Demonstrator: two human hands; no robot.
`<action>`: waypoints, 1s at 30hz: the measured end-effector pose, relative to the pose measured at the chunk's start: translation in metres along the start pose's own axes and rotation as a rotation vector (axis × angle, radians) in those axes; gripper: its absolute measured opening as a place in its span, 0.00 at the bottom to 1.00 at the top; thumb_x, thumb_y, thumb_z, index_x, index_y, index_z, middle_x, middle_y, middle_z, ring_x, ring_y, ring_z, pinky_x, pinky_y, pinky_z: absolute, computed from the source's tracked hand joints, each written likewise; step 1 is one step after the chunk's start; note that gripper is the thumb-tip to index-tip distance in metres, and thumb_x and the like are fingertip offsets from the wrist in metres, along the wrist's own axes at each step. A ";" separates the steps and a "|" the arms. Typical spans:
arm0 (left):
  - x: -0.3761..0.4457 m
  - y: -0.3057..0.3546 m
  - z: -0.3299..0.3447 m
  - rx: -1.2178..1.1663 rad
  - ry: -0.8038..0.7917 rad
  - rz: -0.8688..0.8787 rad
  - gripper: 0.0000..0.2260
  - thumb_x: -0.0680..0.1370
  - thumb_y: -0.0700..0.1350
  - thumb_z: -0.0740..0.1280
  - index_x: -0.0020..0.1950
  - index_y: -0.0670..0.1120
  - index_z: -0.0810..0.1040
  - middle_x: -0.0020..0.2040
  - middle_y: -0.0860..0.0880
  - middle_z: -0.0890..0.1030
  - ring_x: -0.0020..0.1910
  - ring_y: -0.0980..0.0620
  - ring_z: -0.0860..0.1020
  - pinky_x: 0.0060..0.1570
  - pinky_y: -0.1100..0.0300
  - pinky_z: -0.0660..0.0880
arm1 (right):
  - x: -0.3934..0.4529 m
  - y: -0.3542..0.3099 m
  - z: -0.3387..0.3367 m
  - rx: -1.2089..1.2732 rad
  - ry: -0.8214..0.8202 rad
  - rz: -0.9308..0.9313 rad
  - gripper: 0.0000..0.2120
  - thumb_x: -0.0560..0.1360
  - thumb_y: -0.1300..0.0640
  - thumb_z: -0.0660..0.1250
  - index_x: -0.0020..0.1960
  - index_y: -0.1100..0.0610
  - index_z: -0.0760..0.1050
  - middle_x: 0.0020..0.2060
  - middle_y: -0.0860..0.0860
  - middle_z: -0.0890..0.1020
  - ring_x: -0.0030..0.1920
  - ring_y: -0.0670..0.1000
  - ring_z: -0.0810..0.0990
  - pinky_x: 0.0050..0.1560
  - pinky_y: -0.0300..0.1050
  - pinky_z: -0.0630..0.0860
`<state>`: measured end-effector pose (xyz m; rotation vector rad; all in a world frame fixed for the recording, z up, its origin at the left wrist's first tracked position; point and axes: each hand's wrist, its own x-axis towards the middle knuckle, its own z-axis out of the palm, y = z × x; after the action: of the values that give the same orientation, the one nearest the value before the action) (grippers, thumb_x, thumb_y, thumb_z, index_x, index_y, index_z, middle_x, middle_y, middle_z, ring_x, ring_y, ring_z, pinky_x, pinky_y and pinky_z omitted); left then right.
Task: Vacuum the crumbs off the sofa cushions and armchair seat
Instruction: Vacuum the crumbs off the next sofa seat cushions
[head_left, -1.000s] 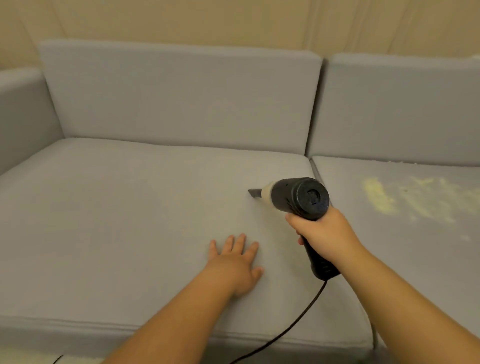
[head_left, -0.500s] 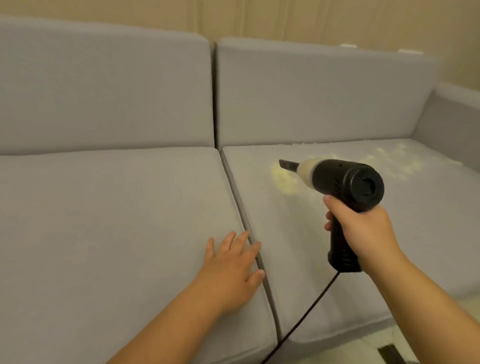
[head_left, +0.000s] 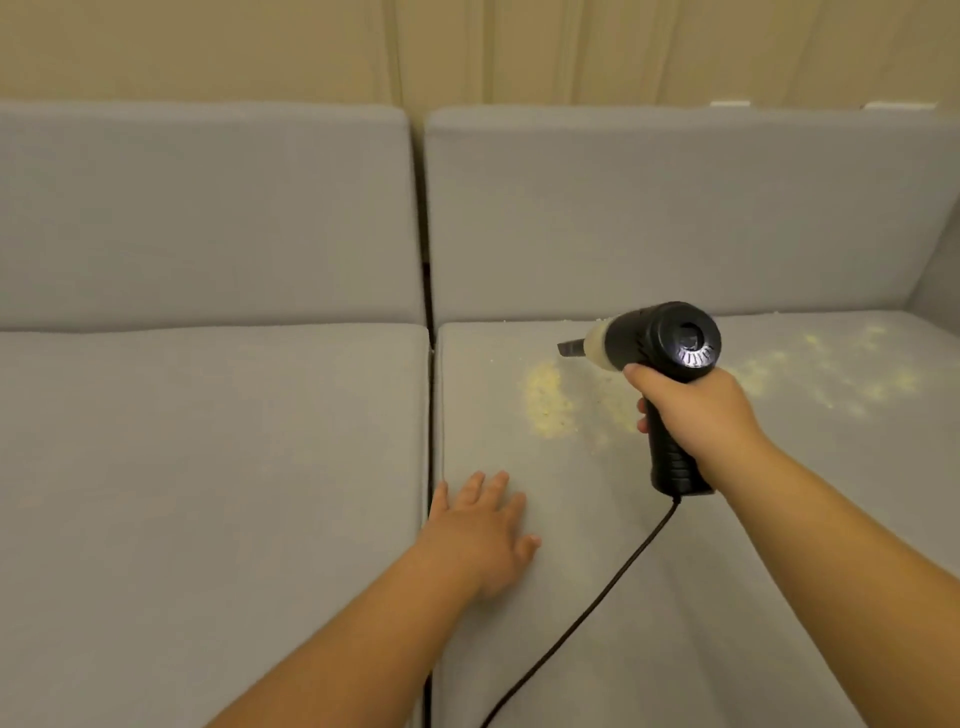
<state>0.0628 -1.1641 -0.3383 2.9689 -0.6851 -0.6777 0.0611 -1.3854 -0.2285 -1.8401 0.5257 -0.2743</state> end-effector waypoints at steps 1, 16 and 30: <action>0.002 0.004 0.002 -0.014 -0.011 -0.012 0.29 0.86 0.62 0.47 0.86 0.54 0.46 0.85 0.52 0.39 0.84 0.48 0.39 0.80 0.39 0.38 | 0.010 0.000 -0.002 -0.007 -0.039 0.004 0.08 0.76 0.52 0.75 0.51 0.55 0.81 0.42 0.59 0.86 0.37 0.55 0.86 0.44 0.50 0.82; 0.009 0.009 0.020 -0.029 -0.063 -0.090 0.28 0.87 0.59 0.46 0.85 0.56 0.43 0.85 0.54 0.40 0.84 0.51 0.42 0.81 0.45 0.44 | 0.037 0.003 0.025 -0.011 -0.281 -0.031 0.09 0.77 0.50 0.75 0.50 0.55 0.81 0.40 0.56 0.85 0.35 0.52 0.85 0.38 0.44 0.81; 0.039 0.034 0.034 -0.119 0.132 -0.110 0.31 0.86 0.60 0.50 0.86 0.51 0.44 0.86 0.50 0.42 0.84 0.47 0.42 0.81 0.43 0.43 | 0.032 0.011 0.022 -0.063 -0.302 -0.087 0.10 0.76 0.48 0.76 0.51 0.52 0.81 0.41 0.55 0.86 0.38 0.52 0.87 0.41 0.47 0.83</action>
<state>0.0660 -1.2081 -0.3812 2.9258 -0.4587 -0.5025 0.0961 -1.3854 -0.2480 -1.9247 0.2473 -0.0360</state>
